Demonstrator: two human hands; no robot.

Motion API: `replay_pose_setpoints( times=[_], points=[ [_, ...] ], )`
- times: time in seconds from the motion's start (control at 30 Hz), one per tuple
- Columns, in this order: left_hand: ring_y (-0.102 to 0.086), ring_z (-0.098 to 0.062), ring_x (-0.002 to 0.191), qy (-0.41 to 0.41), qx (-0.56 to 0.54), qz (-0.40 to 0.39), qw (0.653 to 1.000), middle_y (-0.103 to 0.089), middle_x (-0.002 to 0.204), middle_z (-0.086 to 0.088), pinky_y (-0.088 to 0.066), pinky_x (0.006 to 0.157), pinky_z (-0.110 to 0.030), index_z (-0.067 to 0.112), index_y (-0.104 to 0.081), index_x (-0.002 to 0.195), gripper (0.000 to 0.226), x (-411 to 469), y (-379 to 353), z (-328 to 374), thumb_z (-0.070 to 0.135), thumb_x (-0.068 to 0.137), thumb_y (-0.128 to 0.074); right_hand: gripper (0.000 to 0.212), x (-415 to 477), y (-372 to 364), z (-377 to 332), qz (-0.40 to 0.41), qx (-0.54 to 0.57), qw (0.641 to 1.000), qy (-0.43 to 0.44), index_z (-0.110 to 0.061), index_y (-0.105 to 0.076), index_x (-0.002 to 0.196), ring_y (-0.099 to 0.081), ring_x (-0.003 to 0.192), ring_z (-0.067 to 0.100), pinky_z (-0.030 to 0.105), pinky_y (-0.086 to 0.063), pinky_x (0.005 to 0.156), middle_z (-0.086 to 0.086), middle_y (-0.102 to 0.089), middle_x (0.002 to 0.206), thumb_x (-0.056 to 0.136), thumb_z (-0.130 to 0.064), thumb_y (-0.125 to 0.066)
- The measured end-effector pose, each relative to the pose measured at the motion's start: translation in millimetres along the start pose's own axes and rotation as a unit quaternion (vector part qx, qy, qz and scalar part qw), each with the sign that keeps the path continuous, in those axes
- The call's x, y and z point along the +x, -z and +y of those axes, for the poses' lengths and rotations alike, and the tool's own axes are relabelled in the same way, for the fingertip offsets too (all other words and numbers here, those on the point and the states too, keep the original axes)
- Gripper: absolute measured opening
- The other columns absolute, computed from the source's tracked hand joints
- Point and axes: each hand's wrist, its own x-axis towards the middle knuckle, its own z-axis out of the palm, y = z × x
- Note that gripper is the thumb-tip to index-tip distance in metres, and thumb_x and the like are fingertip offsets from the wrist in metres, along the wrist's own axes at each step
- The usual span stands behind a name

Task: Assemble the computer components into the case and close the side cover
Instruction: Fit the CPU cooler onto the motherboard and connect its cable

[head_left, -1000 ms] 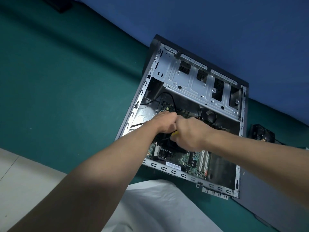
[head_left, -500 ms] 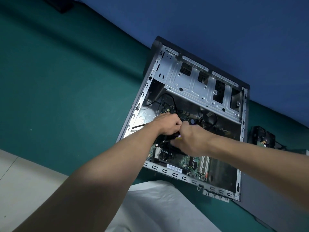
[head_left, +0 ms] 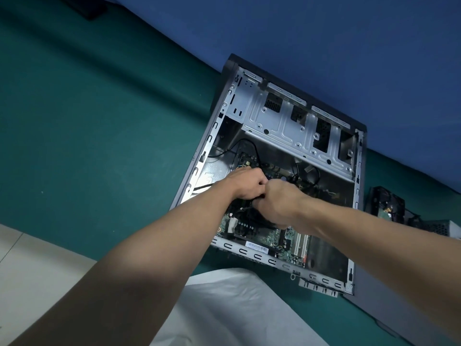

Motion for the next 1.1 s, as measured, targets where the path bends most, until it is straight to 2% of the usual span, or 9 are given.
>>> replay_pose_setpoints(
  times=[0.07,0.2,0.23,0.43,0.6,0.77,0.93,1.0,1.1],
  points=[
    [-0.045,-0.019,0.059,-0.001,-0.002,-0.012,1.0,-0.05,0.055,0.003,-0.043,0.062,-0.032,0.018,-0.05,0.055,0.032,-0.2,-0.7,0.3,0.02,0.087,-0.054,0.034,-12.1,-3.5,0.6,-0.003,-0.148,0.983,0.109,0.004,-0.042,0.128,-0.048,0.064,0.011,0.018,-0.029,0.046,0.004,-0.048,0.078,0.096,-0.008,-0.046],
    [-0.041,-0.013,0.051,0.009,0.027,-0.004,1.0,-0.047,0.057,0.002,-0.033,0.049,-0.027,0.017,-0.048,0.056,0.026,-3.6,0.6,2.3,0.007,0.08,-0.05,0.026,-19.6,-2.8,7.1,0.119,-0.47,0.805,0.343,-0.005,-0.056,0.107,-0.049,0.059,0.023,0.031,-0.032,0.052,0.006,-0.057,0.08,0.096,-0.012,-0.033],
    [-0.041,-0.012,0.05,0.012,0.036,-0.002,0.999,-0.047,0.056,0.002,-0.03,0.047,-0.027,0.017,-0.046,0.055,0.027,-3.6,1.0,2.2,0.005,0.079,-0.048,0.025,-17.6,-2.0,7.1,0.113,-0.474,0.8,0.351,-0.006,-0.057,0.102,-0.045,0.056,0.022,0.032,-0.033,0.052,0.003,-0.053,0.074,0.094,-0.012,-0.034],
    [-0.046,-0.018,0.056,0.009,0.013,-0.009,1.0,-0.053,0.062,-0.004,-0.033,0.049,-0.027,0.018,-0.045,0.055,0.024,-0.8,0.1,-2.7,0.015,0.077,-0.053,0.016,6.0,5.1,1.7,0.067,-0.137,0.984,0.095,-0.002,-0.058,0.092,-0.049,0.065,0.024,0.022,-0.029,0.046,0.01,-0.051,0.077,0.092,-0.009,-0.044],
    [-0.046,-0.016,0.057,0.01,0.002,-0.007,1.0,-0.052,0.06,-0.001,-0.032,0.052,-0.03,0.019,-0.044,0.053,0.025,-1.2,-0.1,-0.3,0.012,0.077,-0.048,0.027,0.9,12.3,9.0,0.003,-0.254,0.957,0.141,0.0,-0.052,0.119,-0.056,0.083,0.025,0.026,-0.04,0.059,0.011,-0.058,0.1,0.098,-0.016,-0.044],
    [-0.037,-0.011,0.049,0.002,0.001,-0.008,1.0,-0.043,0.05,0.007,-0.03,0.049,-0.027,0.022,-0.051,0.047,0.034,-3.0,0.8,-0.2,0.004,0.075,-0.045,0.026,-11.3,13.8,17.3,0.067,-0.492,0.801,0.335,-0.01,-0.059,0.088,-0.049,0.059,0.023,0.033,-0.042,0.055,0.006,-0.059,0.078,0.095,-0.015,-0.035],
    [-0.041,-0.016,0.055,0.006,0.015,-0.013,1.0,-0.046,0.055,0.001,-0.032,0.056,-0.03,0.018,-0.042,0.051,0.028,0.8,0.8,-2.9,0.011,0.078,-0.051,0.009,0.3,5.0,-2.1,0.035,-0.178,0.977,0.115,-0.009,-0.05,0.086,-0.052,0.065,0.024,0.028,-0.047,0.06,0.008,-0.049,0.074,0.092,-0.006,-0.044],
    [-0.042,-0.016,0.058,0.008,0.012,-0.01,1.0,-0.047,0.06,-0.002,-0.033,0.055,-0.03,0.018,-0.041,0.055,0.028,1.8,-0.9,-4.5,0.013,0.08,-0.052,0.007,5.0,10.5,-7.7,0.017,-0.06,0.998,0.002,-0.004,-0.05,0.093,-0.048,0.061,0.021,0.025,-0.04,0.051,0.011,-0.052,0.08,0.094,-0.002,-0.044],
    [-0.037,-0.018,0.057,0.019,0.006,-0.02,1.0,-0.044,0.059,0.001,-0.031,0.053,-0.029,0.019,-0.039,0.053,0.028,4.5,-0.4,-4.0,0.014,0.077,-0.051,0.025,-4.1,12.5,-8.3,-0.024,-0.165,0.982,0.084,0.001,-0.05,0.119,-0.056,0.076,0.022,0.024,-0.043,0.06,0.015,-0.059,0.105,0.098,-0.011,-0.043]
  ],
)
